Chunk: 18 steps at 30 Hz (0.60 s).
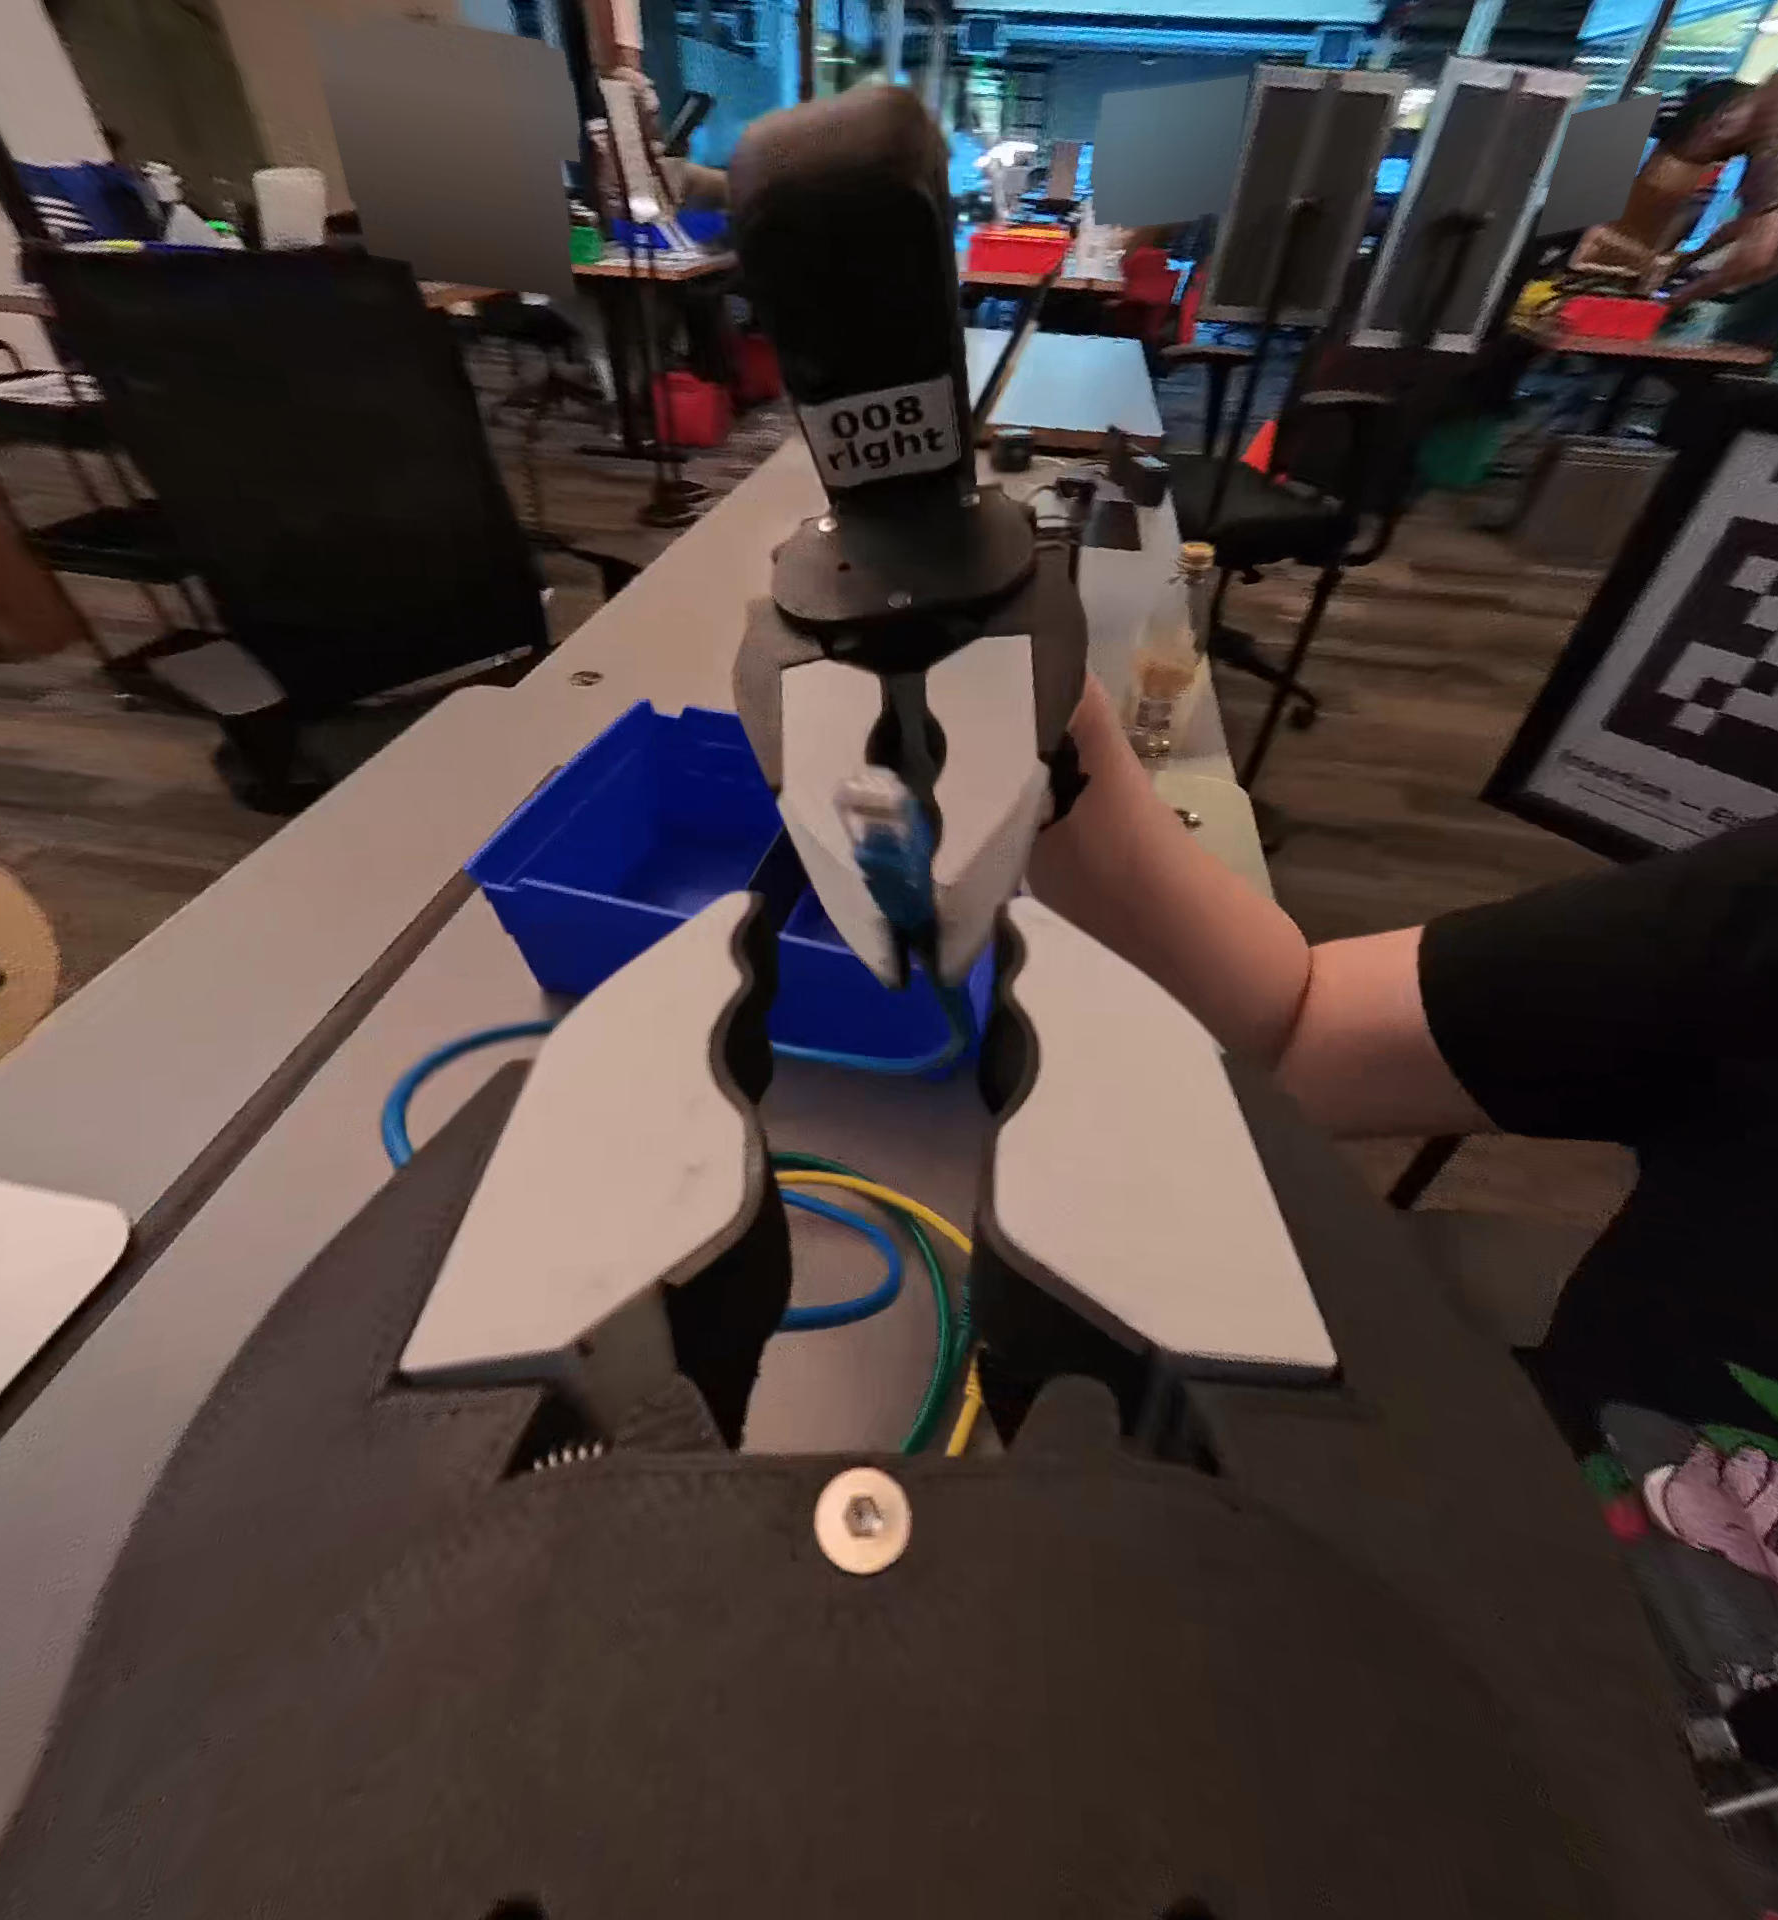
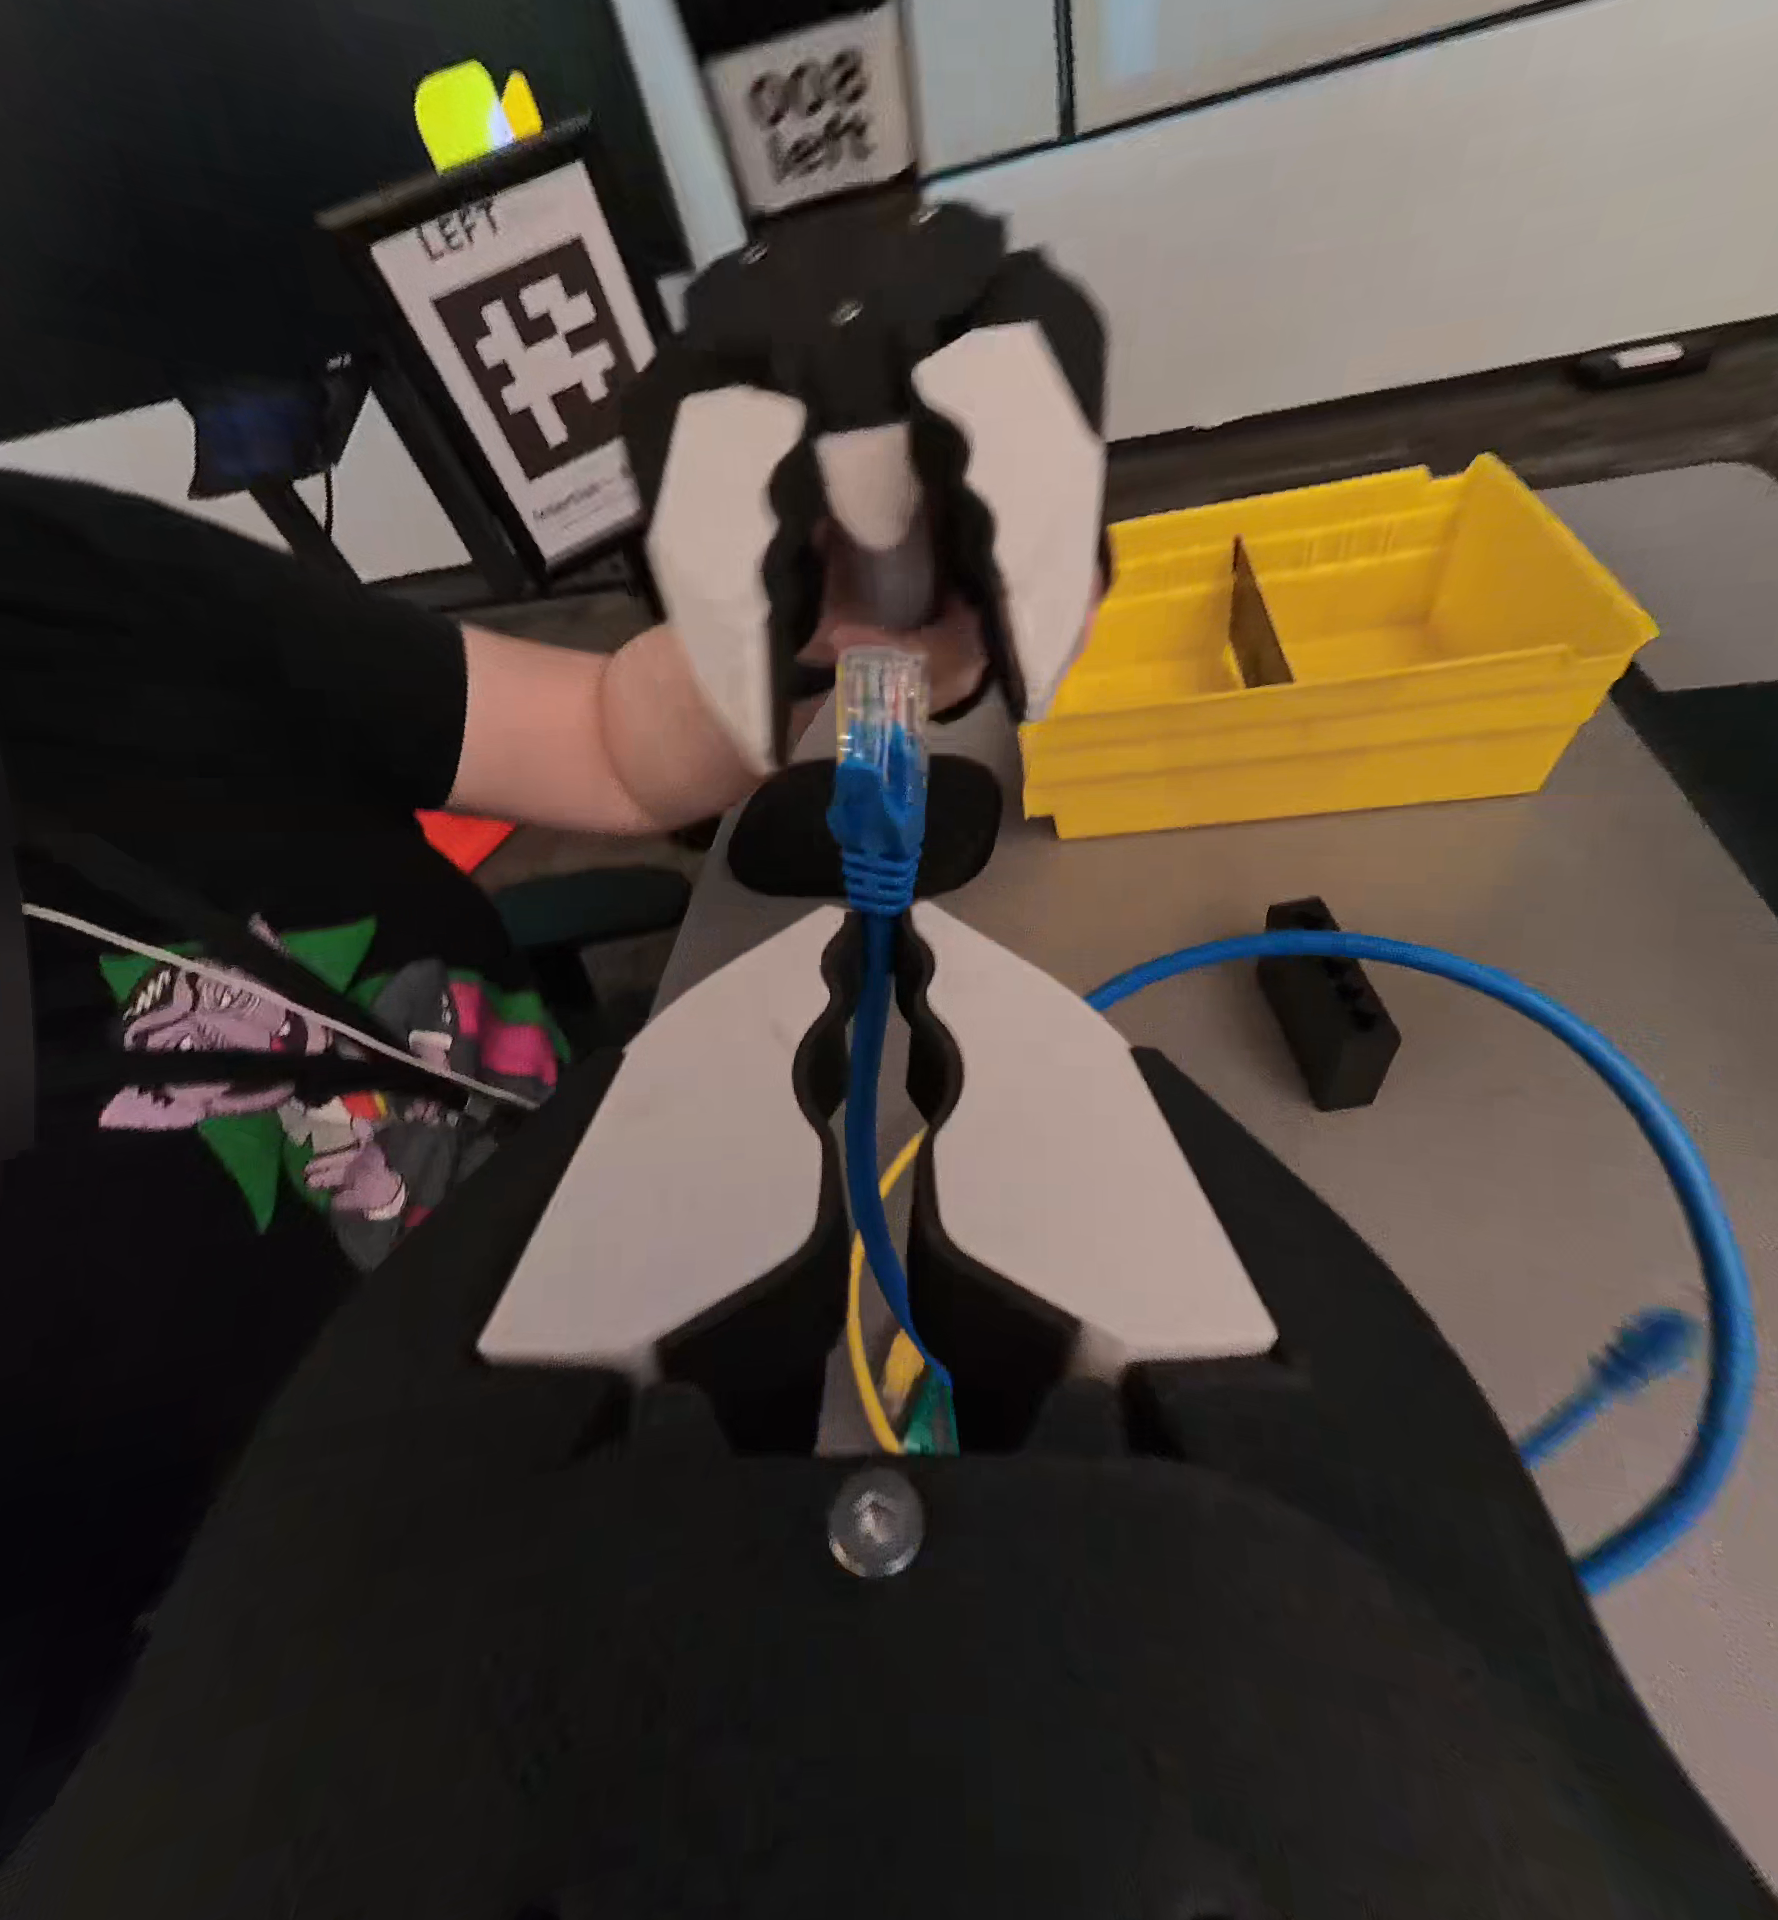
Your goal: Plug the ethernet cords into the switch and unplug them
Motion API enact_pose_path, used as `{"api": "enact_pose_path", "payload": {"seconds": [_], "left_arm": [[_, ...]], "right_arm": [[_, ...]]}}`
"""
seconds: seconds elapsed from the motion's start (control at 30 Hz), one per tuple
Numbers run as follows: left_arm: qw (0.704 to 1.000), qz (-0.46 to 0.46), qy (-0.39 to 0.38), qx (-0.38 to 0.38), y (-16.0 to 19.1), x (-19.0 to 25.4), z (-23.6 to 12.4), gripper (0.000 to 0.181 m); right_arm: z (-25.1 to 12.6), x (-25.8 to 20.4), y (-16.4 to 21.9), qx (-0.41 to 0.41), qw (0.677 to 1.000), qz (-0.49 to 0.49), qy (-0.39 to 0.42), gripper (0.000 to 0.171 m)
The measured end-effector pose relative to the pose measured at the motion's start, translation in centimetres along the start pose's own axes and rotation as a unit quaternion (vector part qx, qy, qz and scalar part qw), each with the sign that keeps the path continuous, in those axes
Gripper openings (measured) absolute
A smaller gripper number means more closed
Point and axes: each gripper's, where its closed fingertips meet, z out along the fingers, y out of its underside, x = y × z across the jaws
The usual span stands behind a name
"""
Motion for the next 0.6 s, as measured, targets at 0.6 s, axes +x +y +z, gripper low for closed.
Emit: {"api": "enact_pose_path", "payload": {"seconds": [0.6], "left_arm": [[0.998, 0.029, 0.043, -0.038, 0.2, -1.5, 3.6, 0.011]], "right_arm": [[-2.9, 3.1, -0.7, 0.028, 0.991, -0.043, 0.121, 0.025]]}}
